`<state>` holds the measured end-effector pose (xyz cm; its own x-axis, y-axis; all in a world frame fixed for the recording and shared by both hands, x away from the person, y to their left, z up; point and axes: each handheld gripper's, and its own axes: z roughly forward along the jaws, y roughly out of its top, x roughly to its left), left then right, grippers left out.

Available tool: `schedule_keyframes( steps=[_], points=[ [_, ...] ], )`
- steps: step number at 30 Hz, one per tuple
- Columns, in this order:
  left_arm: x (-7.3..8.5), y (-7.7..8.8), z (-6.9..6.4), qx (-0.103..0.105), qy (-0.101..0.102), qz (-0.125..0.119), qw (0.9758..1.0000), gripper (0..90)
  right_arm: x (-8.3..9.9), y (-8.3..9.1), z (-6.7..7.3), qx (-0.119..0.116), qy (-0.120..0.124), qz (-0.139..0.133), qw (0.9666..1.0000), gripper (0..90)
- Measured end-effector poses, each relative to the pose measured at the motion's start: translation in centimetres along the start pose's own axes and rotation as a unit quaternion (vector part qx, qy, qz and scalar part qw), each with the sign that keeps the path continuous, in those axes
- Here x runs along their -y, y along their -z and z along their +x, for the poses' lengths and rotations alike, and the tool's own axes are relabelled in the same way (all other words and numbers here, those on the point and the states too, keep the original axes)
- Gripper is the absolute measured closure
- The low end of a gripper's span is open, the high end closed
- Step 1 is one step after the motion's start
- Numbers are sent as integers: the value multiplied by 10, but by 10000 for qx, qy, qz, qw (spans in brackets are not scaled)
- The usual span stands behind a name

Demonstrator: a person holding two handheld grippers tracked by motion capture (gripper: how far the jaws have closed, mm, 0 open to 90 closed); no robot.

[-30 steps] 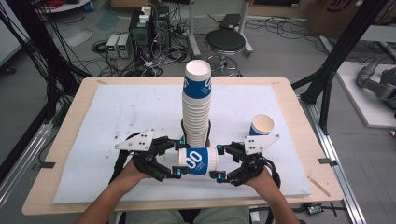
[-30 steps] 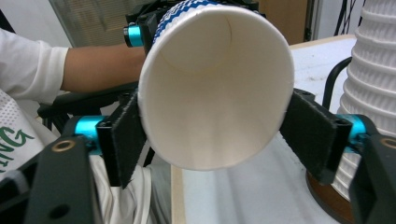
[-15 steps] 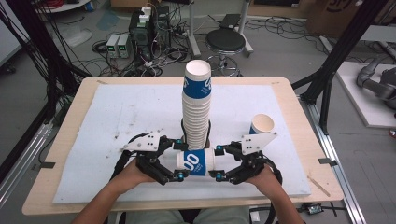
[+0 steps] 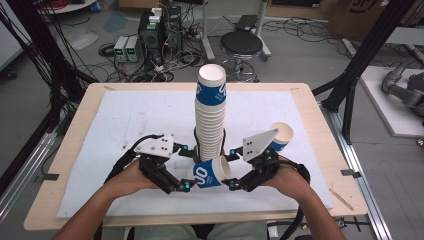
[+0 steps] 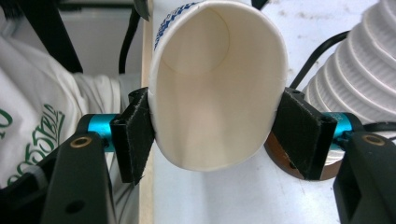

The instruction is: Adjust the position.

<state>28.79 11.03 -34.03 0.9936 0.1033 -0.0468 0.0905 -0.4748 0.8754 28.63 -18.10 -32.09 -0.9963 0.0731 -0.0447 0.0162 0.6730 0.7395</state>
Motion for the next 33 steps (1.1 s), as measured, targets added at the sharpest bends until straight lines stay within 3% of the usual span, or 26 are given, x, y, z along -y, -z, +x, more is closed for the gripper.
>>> schedule_keyframes(
  steps=[4,9,16,22,28,31,33],
  points=[
    [-5,-10,-1,73,-31,353,9993,150,-13,-7,1,16,165,435,9989,333],
    [-10,-23,-1,246,-74,753,9968,161,-25,-15,4,21,365,968,9946,332],
    [-15,-36,-2,342,-111,1024,9941,190,-33,-21,6,-16,486,1344,9897,331],
    [-16,-42,-1,415,-121,1210,9917,274,-33,-26,7,-44,590,1425,9880,331],
    [-15,-44,0,467,-126,1227,9913,318,-33,-25,8,-29,609,1416,9880,331],
    [-14,-43,0,459,-116,1111,9927,312,-31,-25,7,-38,586,1341,9892,298],
    [-12,-41,0,449,-74,944,9945,301,-29,-23,6,-33,467,1145,9923,260]
  ],
)
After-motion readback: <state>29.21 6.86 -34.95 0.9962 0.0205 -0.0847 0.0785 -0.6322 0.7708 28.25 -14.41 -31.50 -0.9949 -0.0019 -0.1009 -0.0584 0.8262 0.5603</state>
